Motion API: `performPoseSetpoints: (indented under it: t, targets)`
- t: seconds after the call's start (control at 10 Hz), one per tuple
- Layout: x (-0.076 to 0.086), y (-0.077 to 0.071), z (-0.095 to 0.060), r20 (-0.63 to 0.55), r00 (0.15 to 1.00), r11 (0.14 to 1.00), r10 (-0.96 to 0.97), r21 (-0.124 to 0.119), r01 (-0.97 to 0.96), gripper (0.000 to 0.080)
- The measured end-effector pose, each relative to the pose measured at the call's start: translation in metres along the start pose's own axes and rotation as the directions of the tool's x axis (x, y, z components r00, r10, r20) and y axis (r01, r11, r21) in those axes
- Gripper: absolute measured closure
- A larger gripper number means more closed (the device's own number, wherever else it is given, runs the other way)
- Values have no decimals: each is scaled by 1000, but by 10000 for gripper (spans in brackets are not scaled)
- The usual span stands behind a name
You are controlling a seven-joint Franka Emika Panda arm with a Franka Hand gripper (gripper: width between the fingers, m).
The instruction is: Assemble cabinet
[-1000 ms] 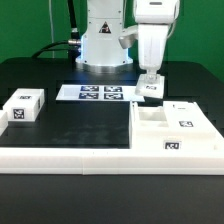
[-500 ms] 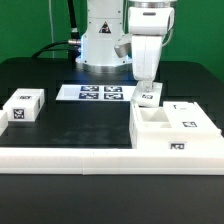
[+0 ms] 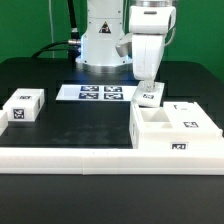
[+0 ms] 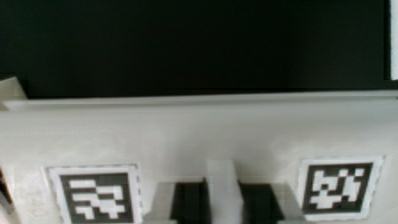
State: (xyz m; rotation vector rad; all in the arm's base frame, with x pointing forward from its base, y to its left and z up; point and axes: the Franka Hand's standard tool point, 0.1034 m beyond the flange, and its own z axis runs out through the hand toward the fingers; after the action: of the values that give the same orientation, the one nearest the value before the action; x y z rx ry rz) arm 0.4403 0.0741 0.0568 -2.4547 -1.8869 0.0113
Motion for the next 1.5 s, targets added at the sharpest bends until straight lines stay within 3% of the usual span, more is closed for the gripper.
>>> performPoseSetpoints:
  t: [0.5, 1.5]
  targets:
    - [0, 10, -6, -4, 1000, 1000, 8, -14, -8, 729]
    - [6, 14, -4, -9, 1000, 1000, 7, -13, -7, 729]
